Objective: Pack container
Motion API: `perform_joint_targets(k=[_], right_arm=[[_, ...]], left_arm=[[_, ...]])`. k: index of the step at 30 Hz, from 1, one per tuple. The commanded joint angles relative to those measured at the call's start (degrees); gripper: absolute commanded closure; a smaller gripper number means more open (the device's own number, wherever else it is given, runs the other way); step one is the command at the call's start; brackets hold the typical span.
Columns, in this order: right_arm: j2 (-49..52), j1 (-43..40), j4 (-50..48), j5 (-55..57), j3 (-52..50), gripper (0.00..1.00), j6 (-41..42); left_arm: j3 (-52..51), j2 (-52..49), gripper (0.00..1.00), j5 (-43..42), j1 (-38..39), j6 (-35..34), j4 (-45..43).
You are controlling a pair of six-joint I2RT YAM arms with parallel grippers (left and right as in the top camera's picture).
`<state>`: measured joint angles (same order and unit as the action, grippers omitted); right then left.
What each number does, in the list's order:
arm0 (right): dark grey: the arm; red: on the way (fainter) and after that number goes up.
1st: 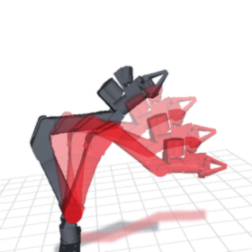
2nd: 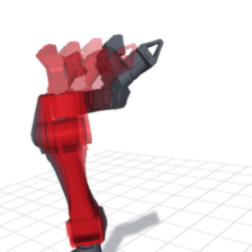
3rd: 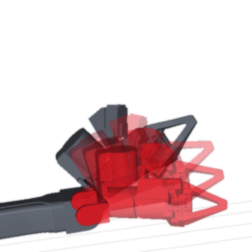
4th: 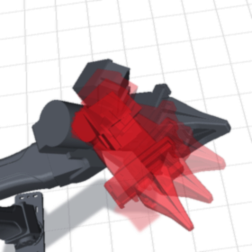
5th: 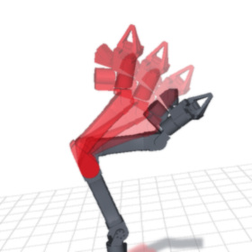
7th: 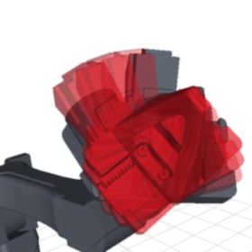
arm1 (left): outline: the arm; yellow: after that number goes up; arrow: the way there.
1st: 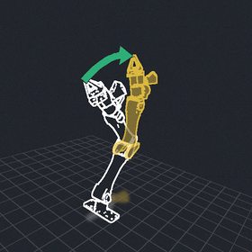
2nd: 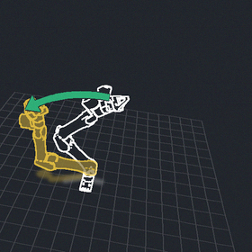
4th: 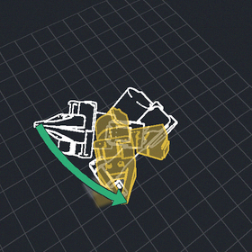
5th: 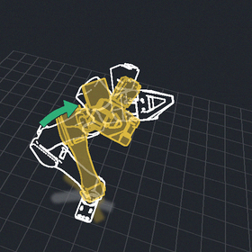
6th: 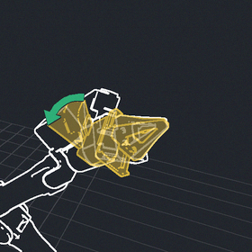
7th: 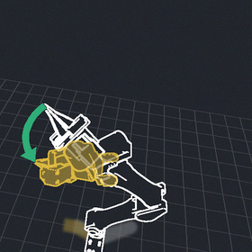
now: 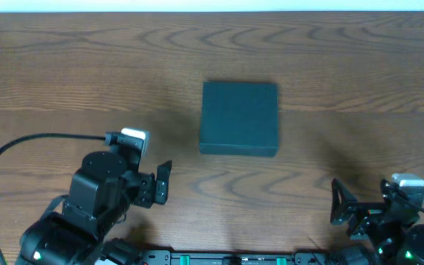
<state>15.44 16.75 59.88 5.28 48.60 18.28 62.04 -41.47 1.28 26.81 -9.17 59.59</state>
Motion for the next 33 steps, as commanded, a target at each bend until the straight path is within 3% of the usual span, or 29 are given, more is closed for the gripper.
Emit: perform_joint_targets(k=[1, 8, 25, 30, 33], right_arm=[[-0.2, 0.6, 0.4, -6.4, 0.4, 0.01, 0.5], [-0.2, 0.6, 0.4, -6.4, 0.4, 0.01, 0.5], [-0.2, 0.5, 2.7, -6.9, 0.4, 0.01, 0.2], [-1.5, -3.5, 4.2, -1.4, -0.5, 0.01, -0.4], [-3.1, -8.9, 4.2, -3.1, -3.0, 0.01, -5.7]], left_arm=[[-0.4, 0.3, 0.04, 1.7, 0.3, -2.4, 2.3], [-0.4, 0.3, 0.04, 1.7, 0.3, -2.4, 7.8], [-0.4, 0.3, 0.04, 1.7, 0.3, -2.4, 8.0], [-0.4, 0.3, 0.05, 1.7, 0.3, -2.4, 8.0], [-0.4, 0.3, 0.04, 1.7, 0.3, -2.4, 8.0]])
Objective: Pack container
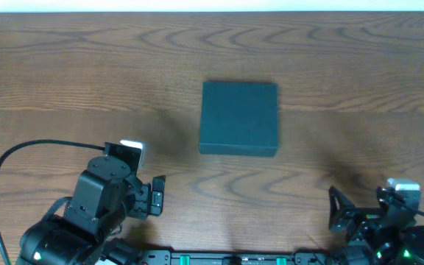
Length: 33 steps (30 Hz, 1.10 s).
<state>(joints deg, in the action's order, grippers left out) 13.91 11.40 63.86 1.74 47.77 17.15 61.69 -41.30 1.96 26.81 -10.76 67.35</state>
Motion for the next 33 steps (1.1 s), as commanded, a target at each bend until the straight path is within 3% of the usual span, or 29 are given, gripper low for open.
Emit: perform_joint_targets(k=[1, 12, 23, 33], right_arm=[[-2.0, -4.5, 0.0, 0.1, -2.8, 0.01, -5.2], [-4.6, -13.4, -2.8, -3.7, -13.0, 0.01, -15.4], [-4.6, -12.3, -5.3, -5.0, -24.8, 0.01, -15.5], [-7.6, -10.0, -3.8, -3.5, -27.8, 0.01, -15.5]], left_arm=[[-0.1, 0.2, 0.04, 1.0, 0.3, -0.9, 0.2], [-0.1, 0.2, 0.04, 1.0, 0.3, -0.9, 0.2], [-0.1, 0.2, 0.04, 1.0, 0.3, -0.9, 0.2], [-0.1, 0.2, 0.04, 1.0, 0.3, -0.9, 0.2]])
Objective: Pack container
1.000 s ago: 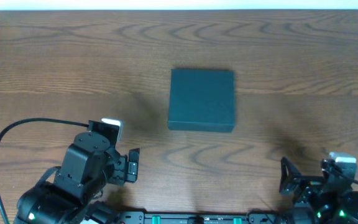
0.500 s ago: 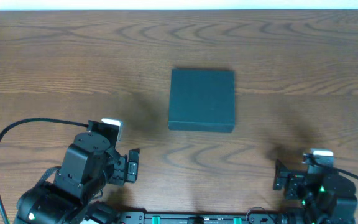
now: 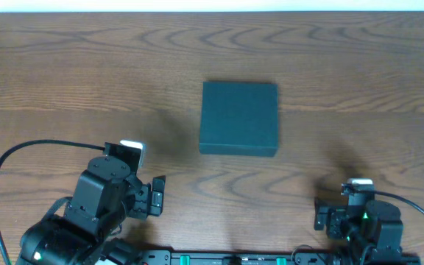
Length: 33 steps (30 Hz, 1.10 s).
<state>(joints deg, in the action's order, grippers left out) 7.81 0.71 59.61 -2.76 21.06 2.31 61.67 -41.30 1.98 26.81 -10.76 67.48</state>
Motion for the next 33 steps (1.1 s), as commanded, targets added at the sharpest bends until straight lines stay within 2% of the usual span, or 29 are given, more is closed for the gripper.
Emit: perform_joint_targets(k=[1, 6, 33], right_arm=[[-3.2, 0.7, 0.3, 1.2, -1.5, 0.01, -0.9], [-5.7, 0.7, 0.4, 1.2, -1.5, 0.01, -1.3], [-5.8, 0.7, 0.2, 1.2, -1.5, 0.01, -1.3]], left_arm=[[-0.1, 0.2, 0.04, 1.0, 0.3, -0.9, 0.1], [-0.1, 0.2, 0.04, 1.0, 0.3, -0.9, 0.1], [-0.1, 0.2, 0.04, 1.0, 0.3, -0.9, 0.1]])
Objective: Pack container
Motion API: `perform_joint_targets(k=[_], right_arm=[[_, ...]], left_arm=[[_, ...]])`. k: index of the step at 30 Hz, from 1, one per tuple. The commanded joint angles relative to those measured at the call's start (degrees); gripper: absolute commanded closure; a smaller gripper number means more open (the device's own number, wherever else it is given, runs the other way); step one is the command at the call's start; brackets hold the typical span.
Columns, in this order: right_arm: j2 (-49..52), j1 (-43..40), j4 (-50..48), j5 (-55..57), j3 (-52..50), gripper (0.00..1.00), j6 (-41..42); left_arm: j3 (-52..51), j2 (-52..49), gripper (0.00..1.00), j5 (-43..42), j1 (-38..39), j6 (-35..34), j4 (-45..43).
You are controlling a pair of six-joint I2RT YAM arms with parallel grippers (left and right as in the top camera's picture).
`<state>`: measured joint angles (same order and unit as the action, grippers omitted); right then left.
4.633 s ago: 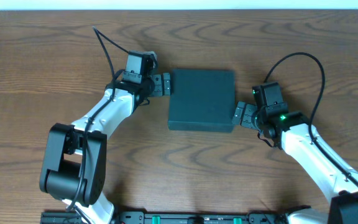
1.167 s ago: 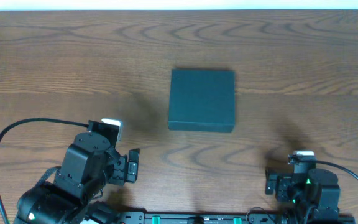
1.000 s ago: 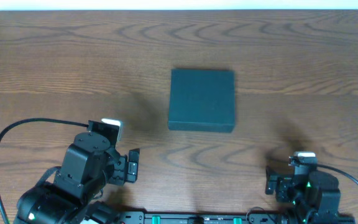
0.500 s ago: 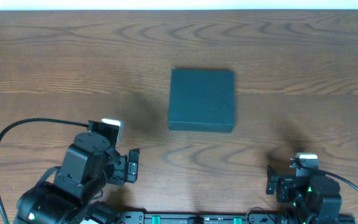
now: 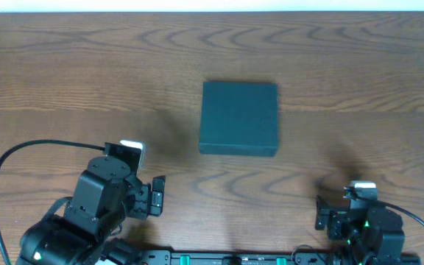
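Observation:
A dark teal square box [image 5: 239, 118] lies shut, lid on, at the middle of the wooden table [image 5: 65, 73]. My left gripper [image 5: 157, 197] is drawn back near the front edge, left of and below the box, and holds nothing. My right gripper [image 5: 321, 216] is tucked in at the front right, also well away from the box and empty. The overhead view is too small and steep to show how either pair of jaws stands.
A black cable [image 5: 20, 158] loops from the left arm over the table's front left. The arms' base rail [image 5: 234, 258] runs along the bottom edge.
The right arm has settled a little farther back and to the right at the front edge. The left arm and the box have not moved.
At first both arms were pulling back from the closed box, the left gripper higher up near the box's left side, the right at the far right. The left then dropped to the front edge and stayed. The right folded inward and now rests there.

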<state>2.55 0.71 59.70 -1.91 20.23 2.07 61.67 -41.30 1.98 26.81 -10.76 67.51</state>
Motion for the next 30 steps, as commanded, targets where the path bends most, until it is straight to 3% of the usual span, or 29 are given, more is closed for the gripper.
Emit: perform_joint_targets(k=[1, 10, 16, 20, 30], right_arm=[[-0.5, 0.7, 0.1, 0.4, -0.6, 0.01, -1.0], [-0.5, 0.7, 0.1, 0.4, -0.6, 0.01, -1.0], [-0.5, 0.7, 0.1, 0.4, -0.6, 0.01, -1.0], [-0.5, 0.7, 0.1, 0.4, -0.6, 0.01, -1.0], [-0.5, 0.7, 0.1, 0.4, -0.6, 0.01, -1.0]], left_arm=[[-0.1, 0.2, 0.04, 1.0, 0.3, -0.9, 0.1], [-1.7, 2.4, 0.04, 1.6, -2.3, -0.3, -1.0], [-16.7, 12.6, 0.05, -2.3, -11.7, 5.0, -9.5], [-26.9, 22.5, 0.05, -3.2, -15.4, 5.1, -12.5], [-35.8, 35.5, 0.04, -4.8, -17.1, 4.8, -12.2]])
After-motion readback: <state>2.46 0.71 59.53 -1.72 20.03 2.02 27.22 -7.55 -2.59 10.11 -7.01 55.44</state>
